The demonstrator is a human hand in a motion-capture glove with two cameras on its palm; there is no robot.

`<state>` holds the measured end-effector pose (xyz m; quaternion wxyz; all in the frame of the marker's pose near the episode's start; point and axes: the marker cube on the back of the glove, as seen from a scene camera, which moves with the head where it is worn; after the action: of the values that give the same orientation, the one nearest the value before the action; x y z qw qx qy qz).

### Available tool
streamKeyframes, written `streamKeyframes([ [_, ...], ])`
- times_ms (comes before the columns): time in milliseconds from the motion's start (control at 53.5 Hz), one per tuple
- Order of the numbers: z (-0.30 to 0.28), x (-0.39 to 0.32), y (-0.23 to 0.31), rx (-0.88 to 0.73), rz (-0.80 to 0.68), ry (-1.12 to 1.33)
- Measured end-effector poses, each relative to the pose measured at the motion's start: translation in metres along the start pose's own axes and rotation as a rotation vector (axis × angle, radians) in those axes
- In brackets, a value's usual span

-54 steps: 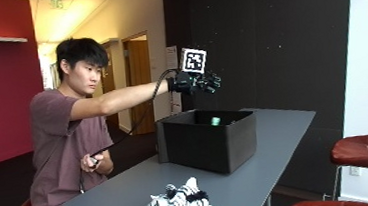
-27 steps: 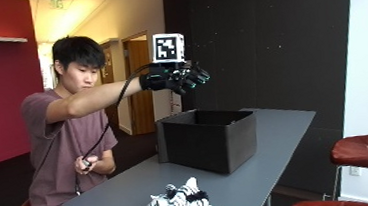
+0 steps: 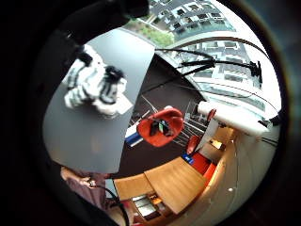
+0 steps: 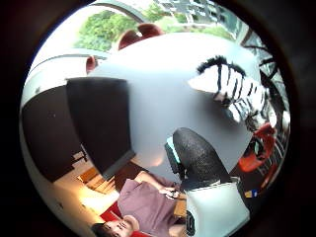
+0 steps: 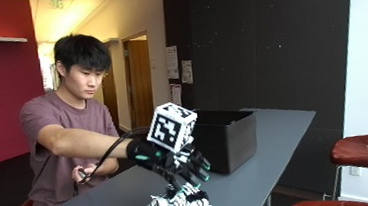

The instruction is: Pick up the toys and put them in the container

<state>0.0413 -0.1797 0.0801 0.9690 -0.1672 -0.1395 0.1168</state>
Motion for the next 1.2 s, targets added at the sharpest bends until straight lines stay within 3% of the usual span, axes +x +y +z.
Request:
streamKeyframes([
  [187, 0.073, 0.017, -0.033, -0.094, -0.025, 0.043],
  [373, 0.085, 0.027, -0.046, -0.070, -0.074, -0.046],
  [654, 0.088, 0.008, -0.054, 0.011, -0.082, -0.004],
  [934, 0.086, -0.015, -0.032, -0.031, -0.174, -0.188],
  [1195, 0.014, -0.060, 0.022, 0.070, -0.249, -0.285],
])
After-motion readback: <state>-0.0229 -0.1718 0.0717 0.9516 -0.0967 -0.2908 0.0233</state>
